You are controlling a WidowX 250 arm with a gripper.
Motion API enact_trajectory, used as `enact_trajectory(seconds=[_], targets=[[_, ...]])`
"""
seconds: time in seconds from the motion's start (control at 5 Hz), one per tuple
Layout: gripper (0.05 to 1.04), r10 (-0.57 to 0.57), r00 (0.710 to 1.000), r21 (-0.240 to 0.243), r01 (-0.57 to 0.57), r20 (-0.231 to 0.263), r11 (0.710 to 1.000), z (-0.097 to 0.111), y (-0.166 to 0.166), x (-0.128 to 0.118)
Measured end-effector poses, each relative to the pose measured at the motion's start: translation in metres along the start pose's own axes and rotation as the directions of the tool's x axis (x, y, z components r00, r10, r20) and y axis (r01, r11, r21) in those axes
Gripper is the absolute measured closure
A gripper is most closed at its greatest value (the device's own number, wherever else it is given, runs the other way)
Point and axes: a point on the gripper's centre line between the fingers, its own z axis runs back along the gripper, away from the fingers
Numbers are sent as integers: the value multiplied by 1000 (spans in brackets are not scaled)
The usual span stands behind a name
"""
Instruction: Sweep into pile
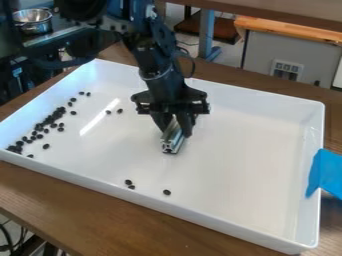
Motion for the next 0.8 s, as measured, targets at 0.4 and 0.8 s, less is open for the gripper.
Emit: enact_trajectory(seconds=[0.4,0.8], targets=[[708,301,954,56,-300,-1,952,10,86,19],[708,526,850,180,-513,-29,839,29,140,-1]])
